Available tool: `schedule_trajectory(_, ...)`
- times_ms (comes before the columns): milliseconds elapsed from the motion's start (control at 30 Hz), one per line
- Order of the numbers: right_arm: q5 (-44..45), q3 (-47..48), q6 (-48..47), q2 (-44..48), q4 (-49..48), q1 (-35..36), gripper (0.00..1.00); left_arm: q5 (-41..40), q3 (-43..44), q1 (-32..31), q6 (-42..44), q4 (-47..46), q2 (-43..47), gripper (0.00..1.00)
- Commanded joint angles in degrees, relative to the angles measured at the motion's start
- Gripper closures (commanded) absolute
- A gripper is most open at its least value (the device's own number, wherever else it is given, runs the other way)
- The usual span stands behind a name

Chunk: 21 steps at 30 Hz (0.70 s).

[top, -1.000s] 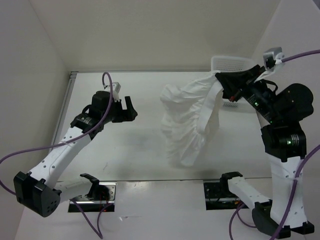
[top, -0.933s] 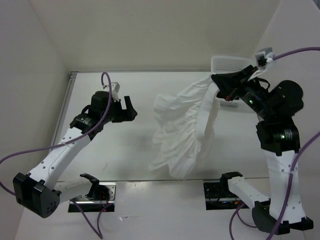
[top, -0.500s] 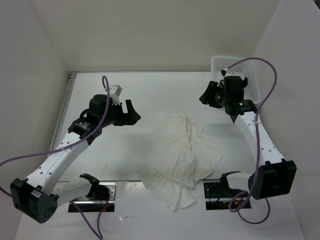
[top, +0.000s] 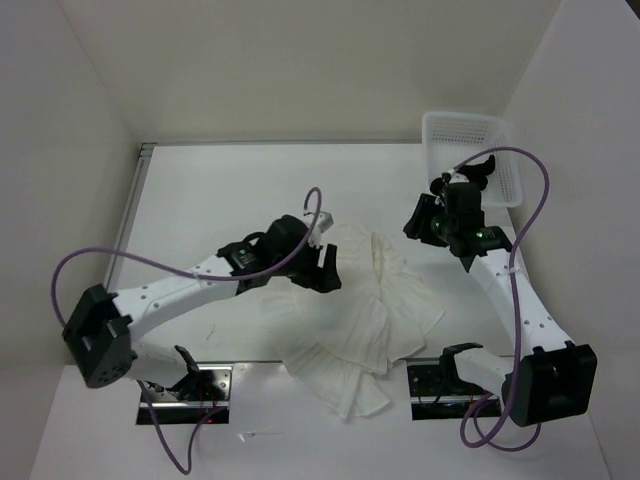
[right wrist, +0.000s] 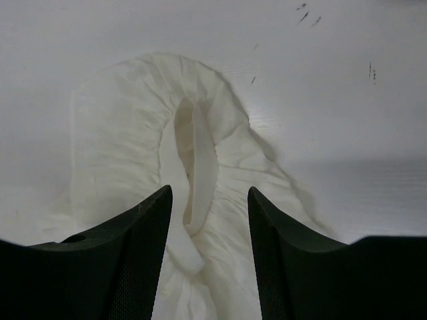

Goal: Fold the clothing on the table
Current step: Move the skirt to the center of the board, then flatten the skirt out

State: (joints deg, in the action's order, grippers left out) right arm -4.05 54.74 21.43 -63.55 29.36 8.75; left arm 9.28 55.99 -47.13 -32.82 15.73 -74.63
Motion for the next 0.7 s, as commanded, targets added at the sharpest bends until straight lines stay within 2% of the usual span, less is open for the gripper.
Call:
schedule_trajectory(0, -1.7, -0.5, 0.7, 0.8, -0.5, 0.5, 0.45, -8.8, 8.0, -1.8, -3.0, -5.2, -6.5, 0.23)
schedule_trajectory(100, -2.7, -1.1, 1.2, 1.3, -0.5, 0.5, 0.45, -13.8, 13.1, -1.8, -3.6, -5.7, -15.5, 0.4)
schedule_trajectory(233, -3.6, -2.9, 1.2, 0.8, -1.6, 1.0, 0.45, -12.6, 25.5, -1.8, -3.0, -3.5, -26.5, 0.43)
schedule_trajectory(367, -5.5, -2.9, 1.2, -2.9, -2.3, 1.5, 0.45, -10.8, 29.0, -1.8, -3.0, -4.1, -32.8, 0.43)
schedule_trajectory(500, -7.5, -1.0, -0.9, -10.4, -2.3, 3.4, 0.5, -14.0, 28.0, -1.2, -3.7, -3.4, -32.3, 0.43)
schedule_trajectory(667, -8.1, 3.7, -3.2, -18.5, -0.5, 4.5, 0.55, -14.0, 20.4, 0.0, -5.7, -4.1, -25.6, 0.43)
